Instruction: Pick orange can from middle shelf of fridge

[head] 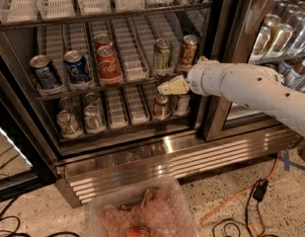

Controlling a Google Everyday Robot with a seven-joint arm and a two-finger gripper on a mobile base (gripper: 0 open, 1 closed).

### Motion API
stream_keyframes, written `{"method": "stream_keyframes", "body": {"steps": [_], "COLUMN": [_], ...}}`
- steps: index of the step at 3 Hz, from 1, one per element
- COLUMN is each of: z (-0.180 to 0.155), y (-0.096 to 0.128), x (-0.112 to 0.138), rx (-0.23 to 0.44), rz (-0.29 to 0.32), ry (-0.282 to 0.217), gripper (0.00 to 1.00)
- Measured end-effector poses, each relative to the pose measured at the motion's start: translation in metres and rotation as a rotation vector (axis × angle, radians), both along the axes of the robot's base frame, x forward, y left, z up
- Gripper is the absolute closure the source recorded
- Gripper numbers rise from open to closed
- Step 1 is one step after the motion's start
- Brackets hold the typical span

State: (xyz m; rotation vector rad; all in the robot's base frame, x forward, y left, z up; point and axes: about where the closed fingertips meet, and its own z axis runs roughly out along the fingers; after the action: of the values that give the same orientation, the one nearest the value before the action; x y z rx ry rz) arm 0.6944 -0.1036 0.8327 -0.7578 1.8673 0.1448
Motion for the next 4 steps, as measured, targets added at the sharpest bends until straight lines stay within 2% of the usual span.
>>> {"method": "stream_keyframes", "body": {"steps": [1,2,4], "z": [0.0,-0.013,-0.02], "y": [0.0,-0.001,-0.004], "x": [0.0,0.011,0.041], "rx": [0.0,-0.011,-0.029], "rz": [0.0,-0.01,-0.033], "ry": [0.0,-0.004,-0.052], "gripper": [0.0,0.0,0.0]}}
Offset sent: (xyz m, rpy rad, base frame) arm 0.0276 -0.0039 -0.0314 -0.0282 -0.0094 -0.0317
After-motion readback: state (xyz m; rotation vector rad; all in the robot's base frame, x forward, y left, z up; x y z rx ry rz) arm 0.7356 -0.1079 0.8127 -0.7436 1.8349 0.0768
